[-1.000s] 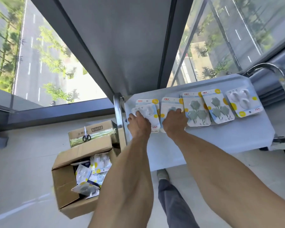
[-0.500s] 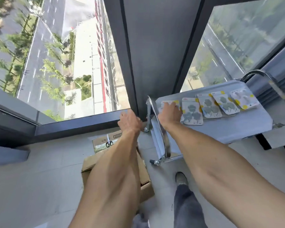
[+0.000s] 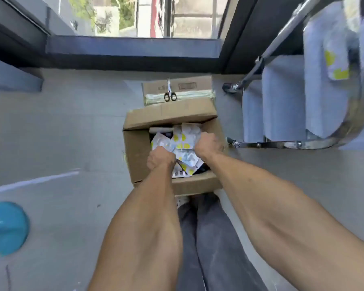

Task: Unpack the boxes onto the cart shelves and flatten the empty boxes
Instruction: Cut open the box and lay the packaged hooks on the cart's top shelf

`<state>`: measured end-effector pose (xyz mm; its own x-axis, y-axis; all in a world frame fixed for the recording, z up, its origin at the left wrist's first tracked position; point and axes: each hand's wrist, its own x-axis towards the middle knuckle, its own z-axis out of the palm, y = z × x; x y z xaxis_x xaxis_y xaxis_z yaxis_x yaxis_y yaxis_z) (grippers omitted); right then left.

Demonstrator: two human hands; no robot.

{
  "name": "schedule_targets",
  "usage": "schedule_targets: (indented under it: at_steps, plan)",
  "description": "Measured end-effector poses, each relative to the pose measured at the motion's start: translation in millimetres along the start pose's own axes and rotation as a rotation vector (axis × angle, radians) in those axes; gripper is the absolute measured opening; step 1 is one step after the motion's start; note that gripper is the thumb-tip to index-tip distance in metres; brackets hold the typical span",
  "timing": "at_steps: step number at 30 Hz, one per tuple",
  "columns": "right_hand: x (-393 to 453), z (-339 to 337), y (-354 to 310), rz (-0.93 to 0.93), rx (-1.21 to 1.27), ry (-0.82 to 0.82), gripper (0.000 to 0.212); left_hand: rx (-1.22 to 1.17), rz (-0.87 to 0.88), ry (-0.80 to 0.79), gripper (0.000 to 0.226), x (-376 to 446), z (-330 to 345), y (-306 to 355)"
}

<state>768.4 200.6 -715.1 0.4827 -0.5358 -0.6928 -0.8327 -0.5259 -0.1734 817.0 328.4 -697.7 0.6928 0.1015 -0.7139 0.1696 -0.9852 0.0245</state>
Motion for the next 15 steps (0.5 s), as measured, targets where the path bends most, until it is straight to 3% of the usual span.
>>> schedule_targets:
  at_steps: [4,8,12,15]
  plan:
    - [48.3,100.0,14.6,0.011,-0.036,-0.111,0.031,-0.022,-0.135,-0.134,0.030,60.4,89.8,-35.8]
    - [91.5,160.5,27.4,0.007,-0.068,-0.130,0.035,0.015,-0.134,-0.213,0.032,108.6,150.4,-56.4]
    - [126.2,190.5,29.0,0.089,0.004,-0.012,0.039,0.068,-0.195,-0.266,0.033,148.1,177.2,-55.9]
    - [154.2,200.9,22.8,0.101,0.049,0.055,0.039,-0.108,-0.326,-0.168,0.030,174.8,184.5,-44.7]
